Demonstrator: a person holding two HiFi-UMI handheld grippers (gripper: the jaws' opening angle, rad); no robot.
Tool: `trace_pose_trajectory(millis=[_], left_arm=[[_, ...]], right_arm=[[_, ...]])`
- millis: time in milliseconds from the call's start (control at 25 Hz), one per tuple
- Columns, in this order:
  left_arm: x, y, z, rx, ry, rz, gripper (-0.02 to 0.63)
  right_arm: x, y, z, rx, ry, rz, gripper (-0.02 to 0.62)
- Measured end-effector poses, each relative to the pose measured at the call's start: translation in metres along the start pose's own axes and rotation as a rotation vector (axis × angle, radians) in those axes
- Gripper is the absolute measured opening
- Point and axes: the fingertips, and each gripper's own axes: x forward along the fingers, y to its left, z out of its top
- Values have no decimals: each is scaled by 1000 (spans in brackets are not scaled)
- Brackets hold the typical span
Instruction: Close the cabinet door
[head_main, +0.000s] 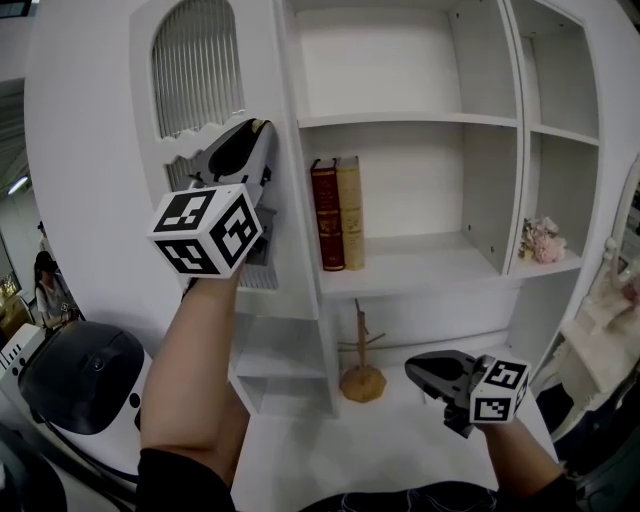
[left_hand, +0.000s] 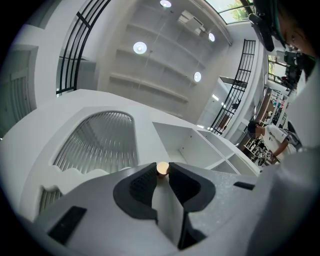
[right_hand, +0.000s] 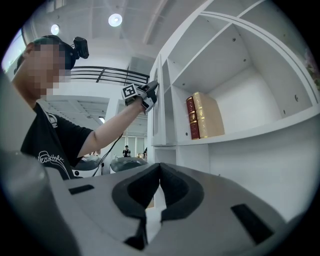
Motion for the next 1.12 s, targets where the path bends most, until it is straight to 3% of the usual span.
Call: trace_pose_trajectory(millis=[1120], left_arm=[[33, 11, -36, 97, 94, 93, 78]], right_arm=[[-16, -43, -10, 6, 3, 29, 5]])
